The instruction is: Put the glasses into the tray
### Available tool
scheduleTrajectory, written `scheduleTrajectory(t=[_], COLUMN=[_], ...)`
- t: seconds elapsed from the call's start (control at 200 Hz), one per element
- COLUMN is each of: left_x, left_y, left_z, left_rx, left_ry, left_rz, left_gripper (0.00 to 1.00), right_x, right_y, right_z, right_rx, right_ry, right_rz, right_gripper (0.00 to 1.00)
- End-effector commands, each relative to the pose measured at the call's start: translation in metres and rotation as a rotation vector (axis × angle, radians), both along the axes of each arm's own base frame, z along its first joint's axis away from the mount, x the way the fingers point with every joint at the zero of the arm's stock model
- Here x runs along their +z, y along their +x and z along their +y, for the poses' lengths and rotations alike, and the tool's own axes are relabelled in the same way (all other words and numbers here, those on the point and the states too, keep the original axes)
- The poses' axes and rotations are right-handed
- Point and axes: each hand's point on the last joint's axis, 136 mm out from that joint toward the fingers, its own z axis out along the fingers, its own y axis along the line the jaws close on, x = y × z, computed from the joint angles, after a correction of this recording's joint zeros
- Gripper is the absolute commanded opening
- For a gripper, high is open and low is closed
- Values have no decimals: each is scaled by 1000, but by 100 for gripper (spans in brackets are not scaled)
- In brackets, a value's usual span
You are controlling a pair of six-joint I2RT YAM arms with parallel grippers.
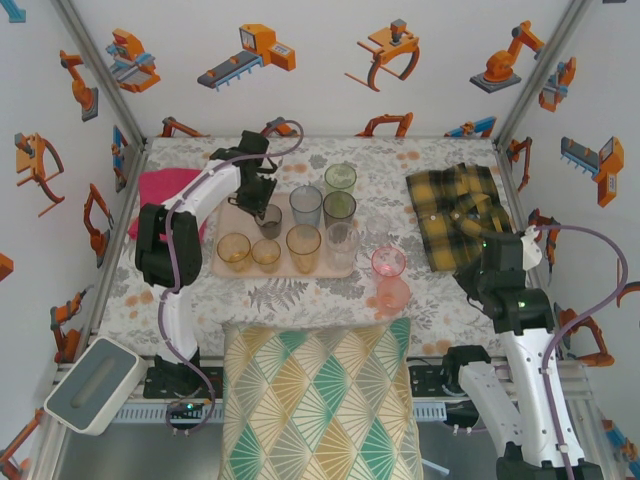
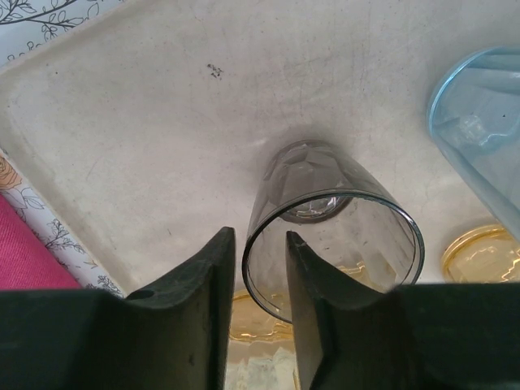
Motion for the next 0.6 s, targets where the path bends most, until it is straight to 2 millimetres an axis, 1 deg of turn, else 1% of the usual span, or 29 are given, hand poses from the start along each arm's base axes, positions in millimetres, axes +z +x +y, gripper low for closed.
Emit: scheduleTrajectory(t=[0.0, 0.115, 0.195, 0.27, 0.386, 0.476, 0.541, 0.596], left_x=[7, 24, 44, 69, 115, 155, 185, 207], left_y=[1, 2, 1, -2, -9, -19, -31, -45], left_z=[4, 8, 12, 14, 18, 18, 9, -6], left_rx=[0, 7, 12, 10, 12, -3, -39, -93], left_ry=[10, 16, 20, 11, -2, -11, -26, -41], left_rz=[-15, -44, -70, -107, -175, -231, -282, -321], left_gripper=[41, 51, 58, 63, 68, 71, 74, 77], right_x=[1, 2, 3, 4, 4, 3, 2, 2], right_y=[2, 2, 3, 3, 3, 3, 2, 3], right_z=[-1, -1, -1, -2, -2, -2, -3, -4], right_rx=[-2, -4, -5, -6, -6, -6, -10, -7], right_ry=[-1, -1, -1, -2, -3, -7, -13, -18], right_rz=[-13, -14, -19, -22, -26, -22, -16, -11], right_gripper=[27, 27, 27, 27, 27, 27, 27, 27])
